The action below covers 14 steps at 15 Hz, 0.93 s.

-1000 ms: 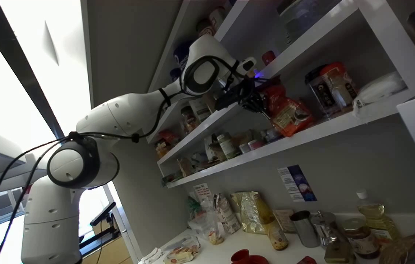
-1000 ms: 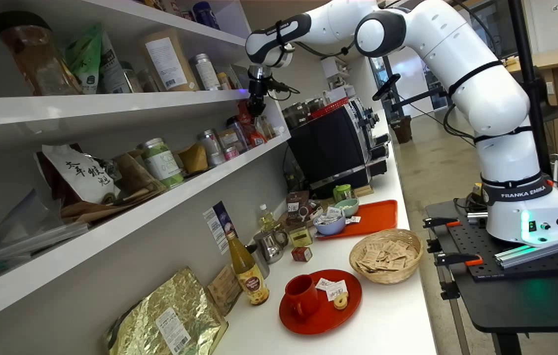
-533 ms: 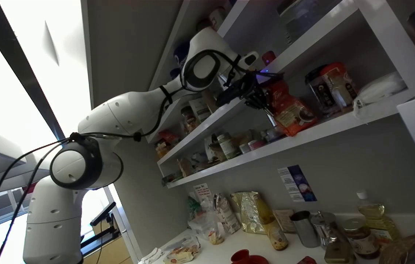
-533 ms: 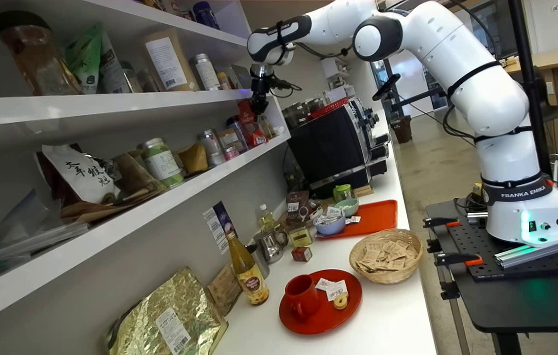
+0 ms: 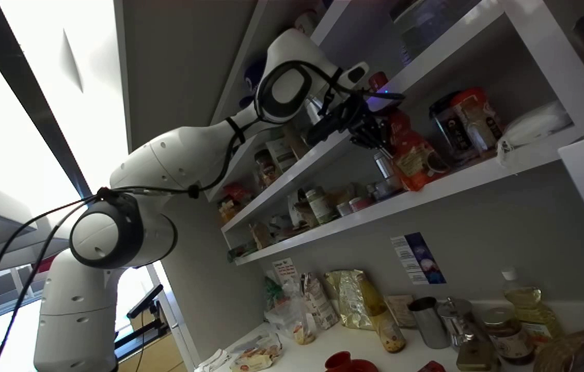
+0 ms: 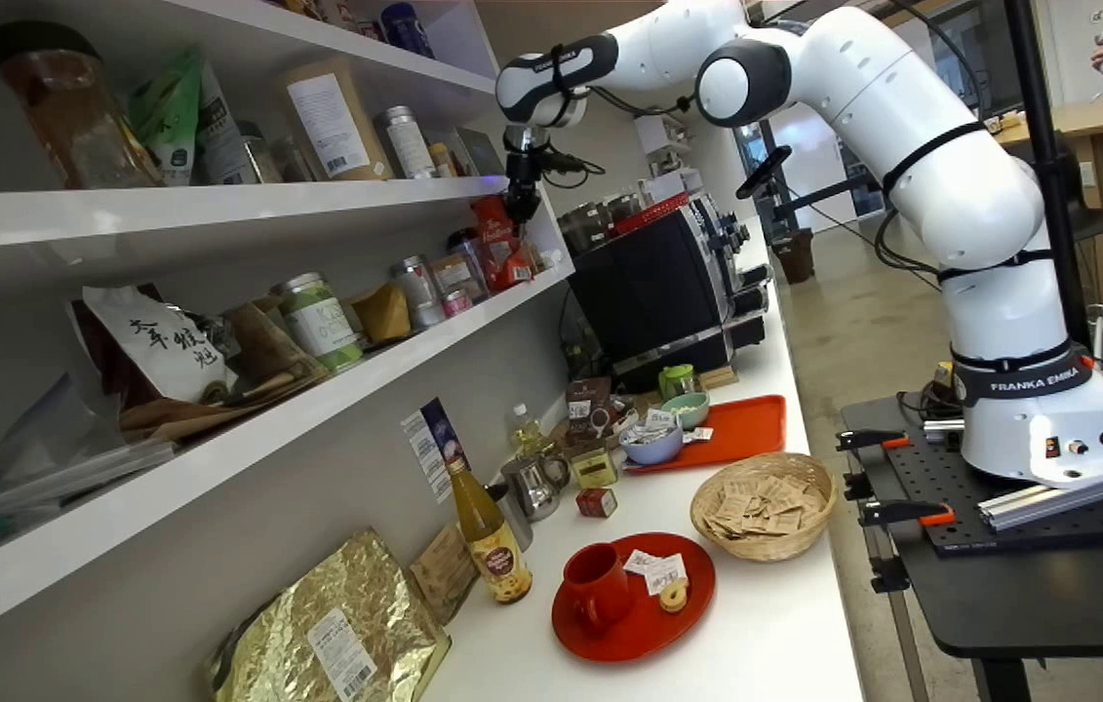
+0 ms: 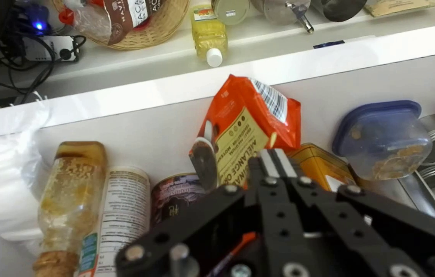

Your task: Put the orange packet on the shelf

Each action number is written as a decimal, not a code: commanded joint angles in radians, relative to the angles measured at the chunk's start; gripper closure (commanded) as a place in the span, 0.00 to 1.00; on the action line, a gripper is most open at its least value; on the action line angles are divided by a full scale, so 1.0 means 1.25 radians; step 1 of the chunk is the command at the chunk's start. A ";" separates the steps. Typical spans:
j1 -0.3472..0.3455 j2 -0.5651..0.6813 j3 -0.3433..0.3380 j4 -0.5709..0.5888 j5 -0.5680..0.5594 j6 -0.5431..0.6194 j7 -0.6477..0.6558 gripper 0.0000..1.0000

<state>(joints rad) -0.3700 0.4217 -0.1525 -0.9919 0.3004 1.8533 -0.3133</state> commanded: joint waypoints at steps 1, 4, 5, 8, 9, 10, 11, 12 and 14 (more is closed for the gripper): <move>-0.003 0.063 -0.013 0.077 -0.021 -0.019 0.029 0.99; 0.005 0.100 -0.022 0.113 -0.028 0.007 0.049 0.98; 0.008 0.112 -0.022 0.128 -0.031 0.014 0.056 0.98; 0.016 0.141 -0.018 0.161 -0.034 0.028 0.078 0.98; 0.020 0.145 -0.018 0.166 -0.034 0.034 0.081 0.98; 0.023 0.149 -0.017 0.172 -0.034 0.041 0.081 0.98; 0.027 0.153 -0.018 0.177 -0.035 0.046 0.082 0.98; 0.030 0.156 -0.019 0.182 -0.037 0.049 0.083 0.98; 0.031 0.156 -0.019 0.183 -0.034 0.046 0.087 0.83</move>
<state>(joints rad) -0.3420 0.5777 -0.1684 -0.8119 0.2744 1.9155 -0.2366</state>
